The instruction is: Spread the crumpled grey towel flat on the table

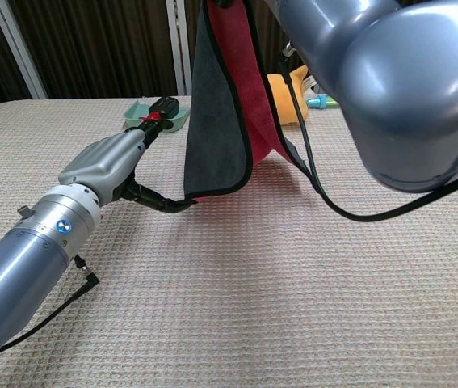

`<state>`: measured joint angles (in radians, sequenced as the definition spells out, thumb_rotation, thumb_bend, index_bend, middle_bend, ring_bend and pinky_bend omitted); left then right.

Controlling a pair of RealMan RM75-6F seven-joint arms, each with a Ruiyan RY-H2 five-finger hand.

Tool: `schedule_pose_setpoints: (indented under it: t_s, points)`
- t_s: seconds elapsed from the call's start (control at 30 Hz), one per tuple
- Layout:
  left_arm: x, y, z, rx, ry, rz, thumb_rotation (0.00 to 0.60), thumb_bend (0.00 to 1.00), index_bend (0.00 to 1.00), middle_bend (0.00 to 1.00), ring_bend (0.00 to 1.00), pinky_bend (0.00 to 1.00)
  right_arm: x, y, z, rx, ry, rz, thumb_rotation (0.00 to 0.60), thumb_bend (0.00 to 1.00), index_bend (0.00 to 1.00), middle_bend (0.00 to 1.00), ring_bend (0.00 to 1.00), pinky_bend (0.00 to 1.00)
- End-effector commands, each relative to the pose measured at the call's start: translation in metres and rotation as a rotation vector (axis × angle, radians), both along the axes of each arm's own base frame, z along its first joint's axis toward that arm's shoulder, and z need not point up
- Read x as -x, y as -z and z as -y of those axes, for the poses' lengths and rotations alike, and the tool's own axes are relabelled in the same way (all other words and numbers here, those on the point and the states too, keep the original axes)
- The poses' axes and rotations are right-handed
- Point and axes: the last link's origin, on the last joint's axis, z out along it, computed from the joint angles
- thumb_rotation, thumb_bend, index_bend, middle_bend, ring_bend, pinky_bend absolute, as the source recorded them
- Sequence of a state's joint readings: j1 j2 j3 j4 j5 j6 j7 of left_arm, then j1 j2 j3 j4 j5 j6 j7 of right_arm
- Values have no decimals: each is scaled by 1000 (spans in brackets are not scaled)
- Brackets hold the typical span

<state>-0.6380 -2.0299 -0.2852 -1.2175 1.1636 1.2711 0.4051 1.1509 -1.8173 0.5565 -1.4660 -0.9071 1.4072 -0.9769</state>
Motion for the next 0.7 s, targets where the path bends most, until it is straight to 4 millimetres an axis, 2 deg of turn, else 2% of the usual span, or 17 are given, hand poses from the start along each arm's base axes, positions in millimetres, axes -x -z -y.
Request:
schedule_pose_setpoints:
  t_s: [0.03, 0.3, 0.7]
  points:
    - [-7, 5, -3, 1, 14, 2, 600, 0, 0, 0, 0, 74, 0, 0, 0, -1, -1, -2, 600, 545, 630, 219, 125, 70]
    - [-16, 17, -7, -18, 37, 8, 600, 5, 0, 0, 0, 74, 3, -2, 0, 0, 5, -2, 600, 545, 630, 220, 125, 70]
    - [-14, 22, -20, -73, 46, 17, 600, 30, 0, 0, 0, 74, 13, -7, 3, 3, 19, 2, 600, 545, 632, 220, 125, 69]
